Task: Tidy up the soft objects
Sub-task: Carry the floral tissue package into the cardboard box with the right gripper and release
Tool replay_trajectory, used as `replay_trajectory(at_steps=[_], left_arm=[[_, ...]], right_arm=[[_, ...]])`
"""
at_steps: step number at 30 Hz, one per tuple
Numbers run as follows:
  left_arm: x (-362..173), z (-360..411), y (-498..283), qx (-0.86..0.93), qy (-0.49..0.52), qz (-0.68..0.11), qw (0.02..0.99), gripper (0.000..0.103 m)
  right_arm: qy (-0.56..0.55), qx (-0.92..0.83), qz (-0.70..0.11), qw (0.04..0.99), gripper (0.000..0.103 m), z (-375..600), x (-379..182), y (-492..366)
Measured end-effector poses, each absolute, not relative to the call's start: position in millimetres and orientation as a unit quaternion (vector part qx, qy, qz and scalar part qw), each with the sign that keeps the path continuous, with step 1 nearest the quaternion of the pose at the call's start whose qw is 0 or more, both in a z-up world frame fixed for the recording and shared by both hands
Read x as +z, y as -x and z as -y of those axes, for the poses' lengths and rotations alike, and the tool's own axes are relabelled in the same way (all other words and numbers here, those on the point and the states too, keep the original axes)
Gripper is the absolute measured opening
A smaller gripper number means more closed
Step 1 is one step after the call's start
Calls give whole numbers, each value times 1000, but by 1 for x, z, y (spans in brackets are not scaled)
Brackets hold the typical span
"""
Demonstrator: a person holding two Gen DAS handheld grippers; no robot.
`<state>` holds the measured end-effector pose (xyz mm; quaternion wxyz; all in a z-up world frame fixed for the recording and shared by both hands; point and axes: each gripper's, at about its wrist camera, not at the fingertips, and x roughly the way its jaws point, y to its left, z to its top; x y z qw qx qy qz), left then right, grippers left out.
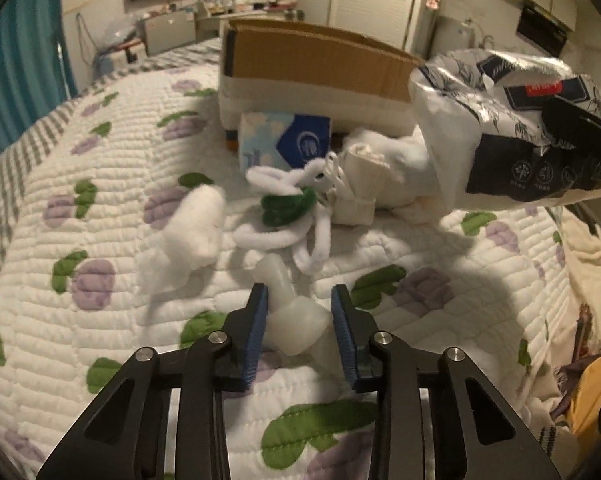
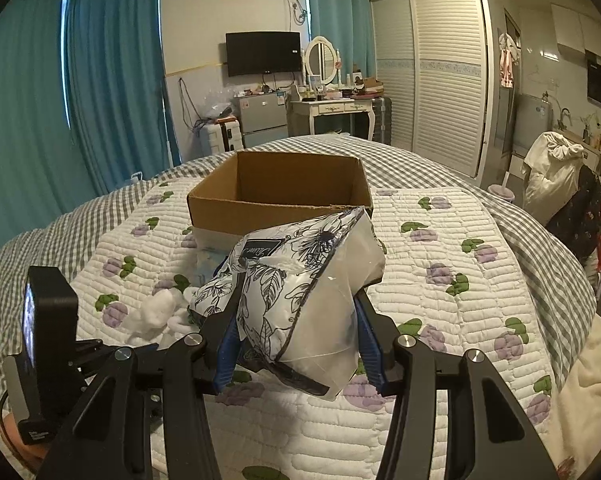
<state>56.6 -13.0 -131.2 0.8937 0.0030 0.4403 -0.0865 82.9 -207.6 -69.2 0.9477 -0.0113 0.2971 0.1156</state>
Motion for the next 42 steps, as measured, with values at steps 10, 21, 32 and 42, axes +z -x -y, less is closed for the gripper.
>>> replay_trajectory(at_steps=[10, 21, 32, 42], left_arm=[[-57, 4, -55, -86, -1, -362, 928, 22], [3, -1, -98, -85, 4, -299, 951, 14], [7, 9, -181, -57, -5, -287, 956, 19], [-27, 16, -245, -30, -9, -292, 956, 65]], right_arm=[[13, 133, -261, 956, 51, 206, -30, -81], [9, 137, -212, 968, 51, 204, 38, -150], [-27, 159, -268, 950, 51, 205, 10, -264], [-36, 172, -319, 931, 69, 208, -58, -326]])
